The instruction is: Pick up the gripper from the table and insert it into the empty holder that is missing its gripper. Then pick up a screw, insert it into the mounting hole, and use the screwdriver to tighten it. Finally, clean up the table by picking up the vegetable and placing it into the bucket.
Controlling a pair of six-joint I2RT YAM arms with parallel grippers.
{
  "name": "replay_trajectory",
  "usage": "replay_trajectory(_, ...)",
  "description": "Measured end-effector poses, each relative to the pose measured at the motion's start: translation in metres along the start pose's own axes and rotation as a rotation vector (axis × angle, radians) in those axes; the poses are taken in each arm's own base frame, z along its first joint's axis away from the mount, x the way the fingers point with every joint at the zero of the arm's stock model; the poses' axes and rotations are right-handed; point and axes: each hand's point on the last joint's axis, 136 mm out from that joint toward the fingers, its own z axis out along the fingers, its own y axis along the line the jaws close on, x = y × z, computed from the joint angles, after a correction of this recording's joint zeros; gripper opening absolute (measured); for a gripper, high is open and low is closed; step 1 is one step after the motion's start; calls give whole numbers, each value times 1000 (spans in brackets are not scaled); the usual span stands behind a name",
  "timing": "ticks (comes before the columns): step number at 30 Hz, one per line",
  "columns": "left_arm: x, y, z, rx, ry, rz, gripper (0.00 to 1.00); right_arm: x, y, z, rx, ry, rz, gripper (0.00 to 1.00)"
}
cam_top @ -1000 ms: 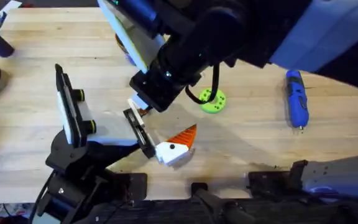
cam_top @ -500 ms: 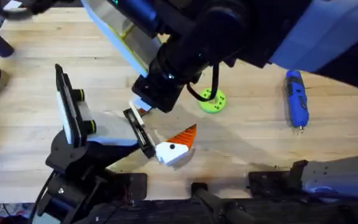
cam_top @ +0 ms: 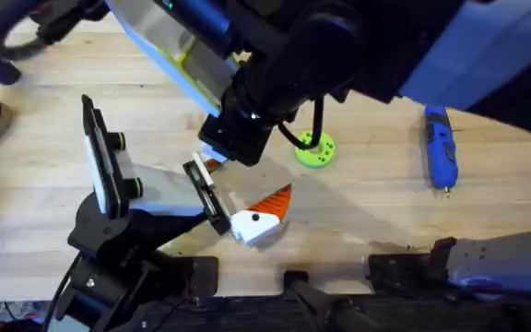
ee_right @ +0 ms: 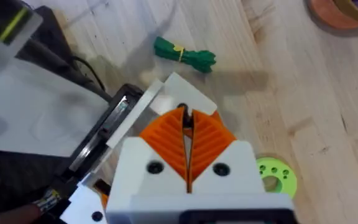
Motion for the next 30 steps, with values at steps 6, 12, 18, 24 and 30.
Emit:
replay_trajectory(6,0,0,0,-2,1,-9,994,-6,0,4,-7,-18,-2,7)
replay_trajectory(12,0,0,0,-2,1,-21,994,-9,1,8,-15,-24,-3,7)
replay_trajectory(18,0,0,0,-2,1,-21,994,-8,2,8,-17,-21,-2,7)
replay_trajectory(24,0,0,0,-2,1,-21,994,-8,4,8,-34,-20,-2,7)
replay_trajectory(30,0,0,0,-2,0,-18,994,-5,7,11,-53,-2,1,6)
